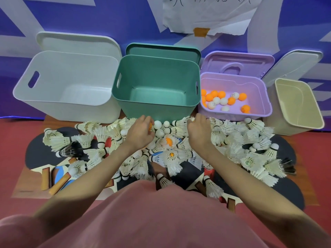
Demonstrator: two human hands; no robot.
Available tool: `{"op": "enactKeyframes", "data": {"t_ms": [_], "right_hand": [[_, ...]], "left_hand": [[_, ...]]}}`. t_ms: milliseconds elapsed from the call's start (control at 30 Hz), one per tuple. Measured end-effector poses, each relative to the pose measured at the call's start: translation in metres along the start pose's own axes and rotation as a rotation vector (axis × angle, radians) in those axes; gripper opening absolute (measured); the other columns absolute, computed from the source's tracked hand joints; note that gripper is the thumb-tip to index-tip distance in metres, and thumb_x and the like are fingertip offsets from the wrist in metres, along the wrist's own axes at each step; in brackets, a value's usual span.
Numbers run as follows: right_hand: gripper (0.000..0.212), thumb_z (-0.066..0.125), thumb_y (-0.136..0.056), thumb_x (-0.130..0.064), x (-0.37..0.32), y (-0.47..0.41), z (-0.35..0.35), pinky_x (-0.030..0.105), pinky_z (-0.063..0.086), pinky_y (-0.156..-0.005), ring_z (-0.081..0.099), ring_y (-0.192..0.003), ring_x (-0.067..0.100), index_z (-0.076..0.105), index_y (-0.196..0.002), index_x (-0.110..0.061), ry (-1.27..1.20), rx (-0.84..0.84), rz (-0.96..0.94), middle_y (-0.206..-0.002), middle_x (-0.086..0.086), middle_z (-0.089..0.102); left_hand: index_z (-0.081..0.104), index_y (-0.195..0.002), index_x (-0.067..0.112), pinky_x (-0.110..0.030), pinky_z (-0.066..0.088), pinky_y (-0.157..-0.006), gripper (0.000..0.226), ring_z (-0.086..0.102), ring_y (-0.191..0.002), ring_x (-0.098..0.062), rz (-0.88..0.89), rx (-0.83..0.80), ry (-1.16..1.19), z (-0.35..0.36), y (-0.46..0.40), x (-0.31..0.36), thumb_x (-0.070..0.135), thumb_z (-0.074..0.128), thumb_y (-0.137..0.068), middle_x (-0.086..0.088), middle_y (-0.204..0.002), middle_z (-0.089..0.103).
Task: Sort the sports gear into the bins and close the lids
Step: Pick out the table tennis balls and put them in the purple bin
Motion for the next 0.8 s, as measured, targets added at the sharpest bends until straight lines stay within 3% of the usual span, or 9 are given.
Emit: {"op": "enactKeyframes", "data": {"t_ms": [100, 167, 333, 567, 800], "right_hand": [[0.028, 0.051, -0.081, 0.007, -0.015, 0.004, 0.017, 0.035, 0.045, -0.073, 0.055, -0.094, 0.03, 0.066, -0.103, -0.003, -0.22, -0.065, -0.215, -0.096, 0.012, 0.056], [0.02, 0.052, -0.087, -0.003, -0.023, 0.006, 0.028, 0.036, 0.051, -0.069, 0.059, -0.091, 0.031, 0.068, -0.1, -0.004, -0.347, -0.154, -0.248, -0.093, 0.012, 0.059], [0.026, 0.057, -0.092, -0.02, -0.032, -0.003, 0.045, 0.035, 0.05, -0.082, 0.061, -0.099, 0.029, 0.066, -0.115, -0.011, -0.514, -0.223, -0.148, -0.111, 0.013, 0.061], [0.031, 0.065, -0.082, -0.017, -0.03, -0.019, 0.057, 0.04, 0.047, -0.093, 0.059, -0.107, 0.026, 0.066, -0.111, -0.006, -0.562, -0.447, -0.086, -0.112, 0.011, 0.065], [0.025, 0.073, -0.074, -0.02, -0.026, -0.025, 0.058, 0.039, 0.051, -0.083, 0.061, -0.096, 0.025, 0.068, -0.094, -0.007, -0.6, -0.46, -0.083, -0.101, 0.009, 0.065]], "left_hand": [[0.055, -0.108, 0.011, -0.031, 0.041, -0.072, 0.029, 0.051, -0.093, -0.024, -0.005, -0.01, 0.0, 0.001, 0.001, -0.001, 0.013, 0.059, -0.08, -0.008, -0.104, 0.052], [0.055, -0.108, 0.011, -0.033, 0.043, -0.074, 0.028, 0.051, -0.094, -0.025, -0.009, -0.009, -0.003, -0.001, 0.002, -0.001, 0.012, 0.06, -0.08, -0.008, -0.104, 0.052], [0.056, -0.107, 0.011, -0.03, 0.039, -0.072, 0.026, 0.05, -0.096, -0.026, -0.028, -0.009, -0.04, -0.006, 0.004, -0.005, 0.012, 0.06, -0.081, -0.01, -0.105, 0.052], [0.057, -0.106, 0.01, -0.04, 0.048, -0.075, 0.027, 0.051, -0.096, -0.028, -0.032, -0.027, -0.058, -0.005, 0.01, -0.015, 0.012, 0.062, -0.08, -0.01, -0.104, 0.053], [0.063, -0.088, 0.015, -0.034, 0.049, -0.064, 0.01, 0.06, -0.084, -0.024, 0.037, -0.017, -0.128, -0.01, 0.006, -0.018, 0.024, 0.066, -0.084, -0.004, -0.09, 0.064]]}}
Point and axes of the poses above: each hand's wrist, its own y-axis away from the middle knuckle, its own z-axis out of the palm, x = y × z, the point moved 1 cm from there along -y, towards the middle knuckle
